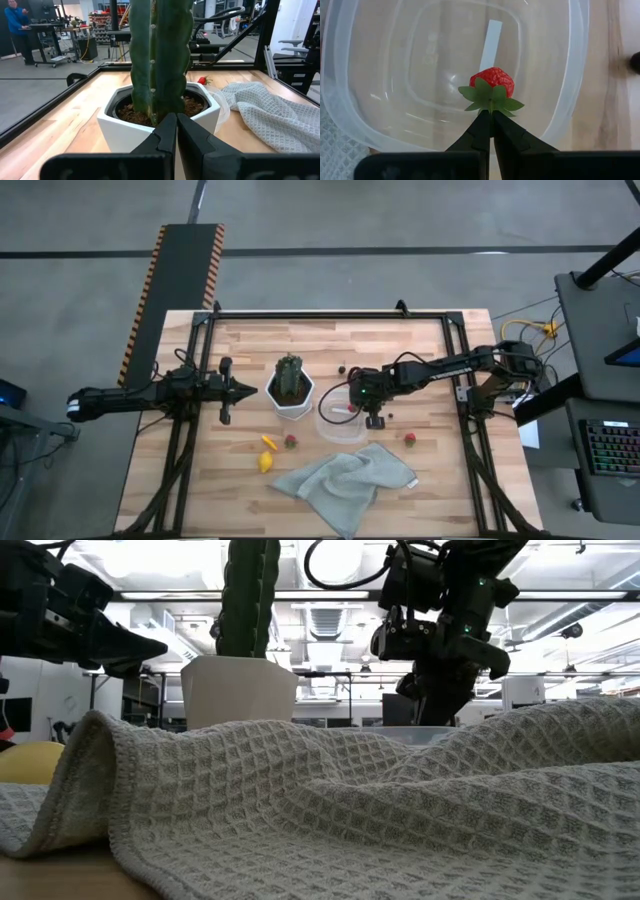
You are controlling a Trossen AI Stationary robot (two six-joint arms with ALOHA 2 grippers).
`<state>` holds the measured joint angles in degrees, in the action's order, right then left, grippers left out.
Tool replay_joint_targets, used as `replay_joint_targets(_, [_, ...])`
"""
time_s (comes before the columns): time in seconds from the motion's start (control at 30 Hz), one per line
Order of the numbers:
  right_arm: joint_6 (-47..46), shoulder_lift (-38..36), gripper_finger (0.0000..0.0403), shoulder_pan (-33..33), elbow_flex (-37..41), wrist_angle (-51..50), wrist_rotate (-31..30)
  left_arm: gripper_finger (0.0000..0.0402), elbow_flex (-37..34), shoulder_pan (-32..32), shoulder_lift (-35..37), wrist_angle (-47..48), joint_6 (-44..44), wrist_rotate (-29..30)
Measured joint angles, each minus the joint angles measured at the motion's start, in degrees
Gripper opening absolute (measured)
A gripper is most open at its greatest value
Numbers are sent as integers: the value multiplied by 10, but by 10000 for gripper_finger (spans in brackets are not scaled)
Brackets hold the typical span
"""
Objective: Pick and placing Produce into tupperware
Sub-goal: Put the top strawberry into the transparent bin, then put the top blueberry into the transparent bin
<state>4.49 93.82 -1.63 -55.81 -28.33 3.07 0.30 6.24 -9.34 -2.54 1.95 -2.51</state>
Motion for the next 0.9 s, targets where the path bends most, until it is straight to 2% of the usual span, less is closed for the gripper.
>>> replay_joint_targets(0.43, [6, -3, 14, 0, 0, 1, 5, 0, 0, 0, 0, 0, 0, 0])
replay_joint_targets(0.9, [7, -3, 101, 0, 0, 7, -1, 0, 0, 0, 0, 0, 0, 0])
